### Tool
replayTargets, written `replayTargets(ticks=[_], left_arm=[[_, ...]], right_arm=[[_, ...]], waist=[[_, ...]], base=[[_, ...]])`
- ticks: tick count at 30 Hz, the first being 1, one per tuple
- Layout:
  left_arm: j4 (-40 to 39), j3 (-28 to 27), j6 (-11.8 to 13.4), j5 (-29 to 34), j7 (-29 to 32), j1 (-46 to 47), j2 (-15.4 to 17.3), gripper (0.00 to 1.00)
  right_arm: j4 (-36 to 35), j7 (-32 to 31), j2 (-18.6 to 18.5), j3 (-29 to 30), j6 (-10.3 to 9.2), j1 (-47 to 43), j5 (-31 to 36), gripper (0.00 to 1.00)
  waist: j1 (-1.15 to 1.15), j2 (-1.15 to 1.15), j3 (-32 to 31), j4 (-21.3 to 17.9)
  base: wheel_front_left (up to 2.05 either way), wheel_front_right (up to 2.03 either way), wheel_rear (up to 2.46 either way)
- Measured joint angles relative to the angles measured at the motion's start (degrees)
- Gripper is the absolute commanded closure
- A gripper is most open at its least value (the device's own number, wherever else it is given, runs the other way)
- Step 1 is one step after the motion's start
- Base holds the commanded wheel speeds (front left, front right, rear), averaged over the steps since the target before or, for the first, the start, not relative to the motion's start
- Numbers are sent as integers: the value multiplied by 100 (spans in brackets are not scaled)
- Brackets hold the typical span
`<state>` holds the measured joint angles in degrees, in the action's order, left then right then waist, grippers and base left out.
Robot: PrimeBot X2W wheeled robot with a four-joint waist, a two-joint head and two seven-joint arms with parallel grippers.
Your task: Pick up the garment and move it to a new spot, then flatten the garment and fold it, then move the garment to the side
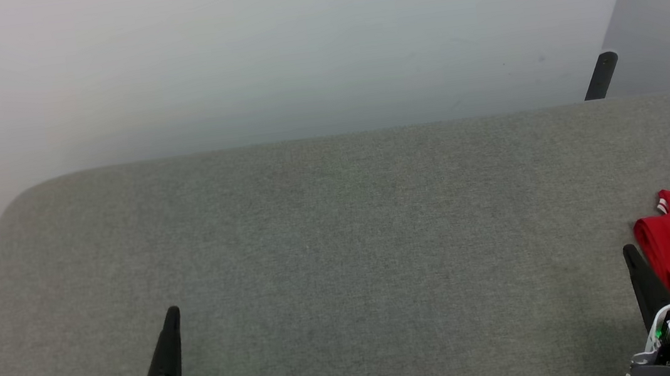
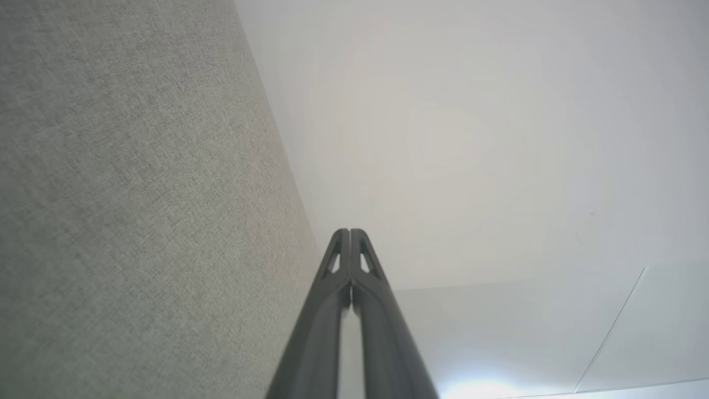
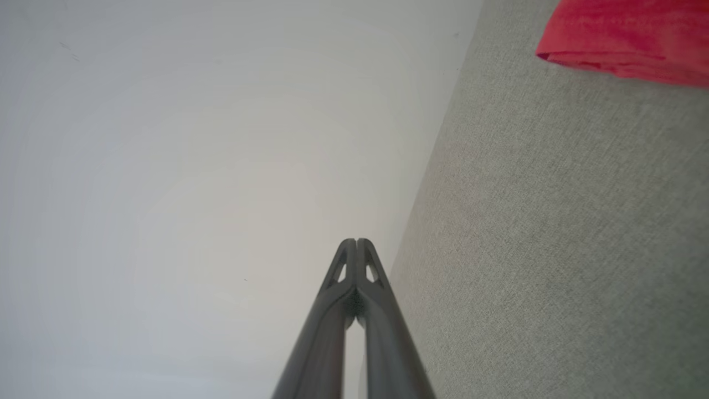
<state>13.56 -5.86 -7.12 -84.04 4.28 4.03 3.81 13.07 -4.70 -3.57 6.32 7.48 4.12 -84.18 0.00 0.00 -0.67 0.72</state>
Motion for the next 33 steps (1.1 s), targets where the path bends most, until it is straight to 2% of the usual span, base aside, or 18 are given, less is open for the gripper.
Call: replayTargets(ticks=[22, 33], left_arm=[[48, -63, -21, -821, 227, 195, -92, 100], [51, -65, -21, -827, 229, 200, -98, 100]], right_arm=[[101, -188, 59, 19, 0, 162, -787, 100], [103, -188, 64, 21, 0, 208, -810, 100]], waist=[[0, 0, 84, -71], [0, 0, 85, -72]], base=[[0, 0, 0], [0, 0, 0]])
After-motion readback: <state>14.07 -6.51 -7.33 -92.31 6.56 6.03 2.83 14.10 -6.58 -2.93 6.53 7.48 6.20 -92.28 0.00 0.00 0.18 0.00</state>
